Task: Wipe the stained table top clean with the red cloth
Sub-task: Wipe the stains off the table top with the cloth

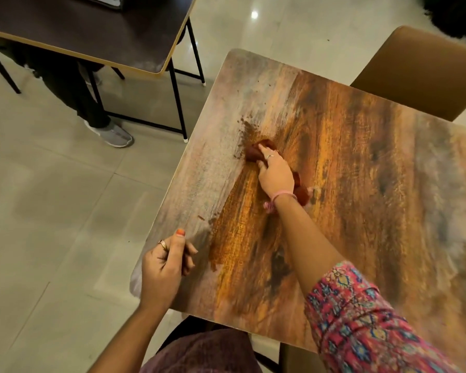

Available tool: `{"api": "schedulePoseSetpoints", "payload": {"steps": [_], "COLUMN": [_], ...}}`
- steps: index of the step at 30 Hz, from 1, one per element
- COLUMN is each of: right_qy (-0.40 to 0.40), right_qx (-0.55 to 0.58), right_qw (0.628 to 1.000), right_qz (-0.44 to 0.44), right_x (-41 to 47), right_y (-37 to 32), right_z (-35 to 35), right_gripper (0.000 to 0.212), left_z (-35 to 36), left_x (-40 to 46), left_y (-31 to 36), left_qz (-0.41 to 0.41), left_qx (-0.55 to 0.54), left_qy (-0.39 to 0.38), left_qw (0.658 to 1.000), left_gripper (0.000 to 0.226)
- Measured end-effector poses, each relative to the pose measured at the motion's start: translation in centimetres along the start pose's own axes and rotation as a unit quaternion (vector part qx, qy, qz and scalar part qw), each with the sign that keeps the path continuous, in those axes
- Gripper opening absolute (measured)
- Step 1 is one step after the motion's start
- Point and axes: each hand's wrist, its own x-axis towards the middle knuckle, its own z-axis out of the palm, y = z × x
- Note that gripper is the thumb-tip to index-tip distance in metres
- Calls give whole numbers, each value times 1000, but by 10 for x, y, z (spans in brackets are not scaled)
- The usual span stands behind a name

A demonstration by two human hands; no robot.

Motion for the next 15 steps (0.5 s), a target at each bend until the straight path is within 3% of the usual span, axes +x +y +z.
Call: {"api": "schedulePoseSetpoints", "payload": {"steps": [4, 9, 12, 15], "right_qy": [-14, -129, -156, -134], "right_qx": [-18, -93, -150, -125], "right_qw": [998, 961, 937, 958], "right_qz": [-63, -227, -274, -219], "right_x": [-99, -244, -258, -221], "right_y": [-19, -25, -6, 18], "right_z": [25, 59, 48, 27], "right_gripper": [46, 55, 59, 58], "left_z": [-8, -16, -21, -28], "left_x": [2, 10, 14, 16], "left_y": [-6, -8, -5, -2], "left_qz": [-9, -28, -28, -22], "left_qx": [-3, -12, -27, -28], "left_qy": [1, 15, 16, 12], "left_qw": [1000, 999, 999, 999], "left_gripper": [42, 43, 41, 42]}}
